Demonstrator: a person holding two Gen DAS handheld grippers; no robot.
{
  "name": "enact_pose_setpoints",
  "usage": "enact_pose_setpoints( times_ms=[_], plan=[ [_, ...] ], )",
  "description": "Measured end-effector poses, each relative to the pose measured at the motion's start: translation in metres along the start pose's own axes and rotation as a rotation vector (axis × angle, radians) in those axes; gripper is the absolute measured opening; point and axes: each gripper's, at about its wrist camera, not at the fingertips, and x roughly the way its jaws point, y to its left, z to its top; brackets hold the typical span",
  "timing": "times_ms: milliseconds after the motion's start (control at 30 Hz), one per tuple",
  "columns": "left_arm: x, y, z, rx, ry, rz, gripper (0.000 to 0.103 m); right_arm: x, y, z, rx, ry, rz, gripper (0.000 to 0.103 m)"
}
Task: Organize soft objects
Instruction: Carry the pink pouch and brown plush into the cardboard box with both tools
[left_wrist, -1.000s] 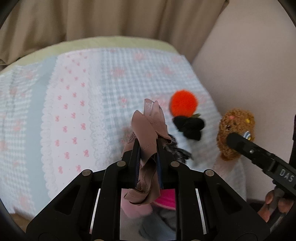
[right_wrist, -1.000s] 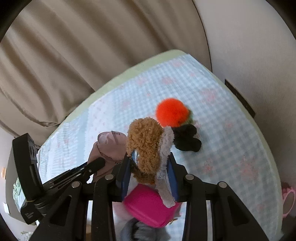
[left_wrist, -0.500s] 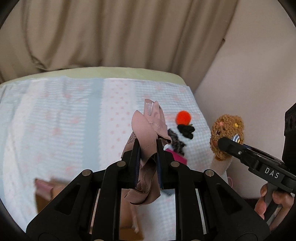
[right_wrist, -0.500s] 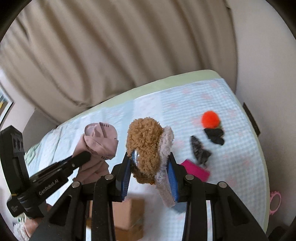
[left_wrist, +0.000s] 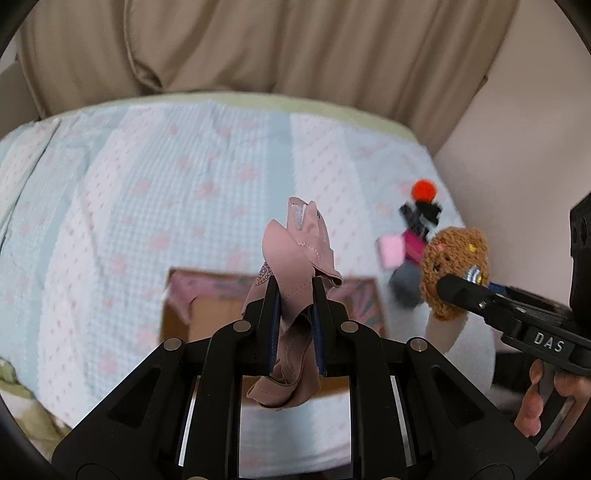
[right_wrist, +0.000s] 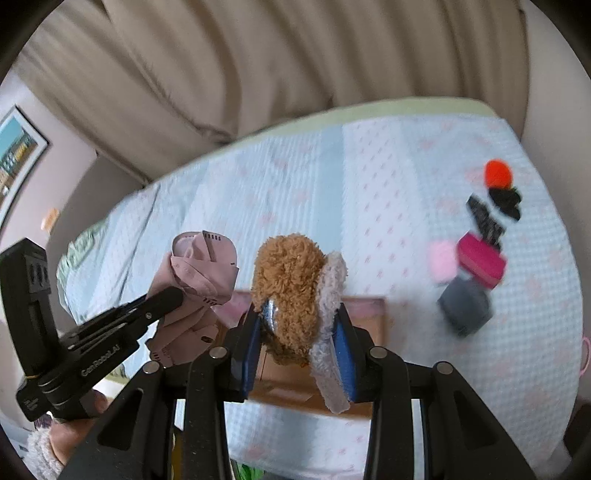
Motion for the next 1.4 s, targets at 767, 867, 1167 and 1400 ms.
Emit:
enact_pose_setpoints(
  times_ms=[767,867,1167,1400],
  plan=[
    [0.154,0.094,-0.06,0.174,0.366,-0.021,0.013,0.197,0.006,-0.045,0.028,0.349,-0.171,0.033],
    [0.175,0.096,-0.064,0.193,0.401,-0.008,0.013,0.209,-0.002,-0.044,0.066,0.371,-0.189,0.033],
    [0.191,0.081,-0.065,0.292,0.432,0.004,0.056,0.226,-0.013,-0.038,0.13,0.398,-0.195,0.103],
    [0.188,0.077,-0.07,0.313,0.424,-0.021,0.103,0.223,-0.022,-0.046,0.158,0.378,-0.192,0.103]
  ],
)
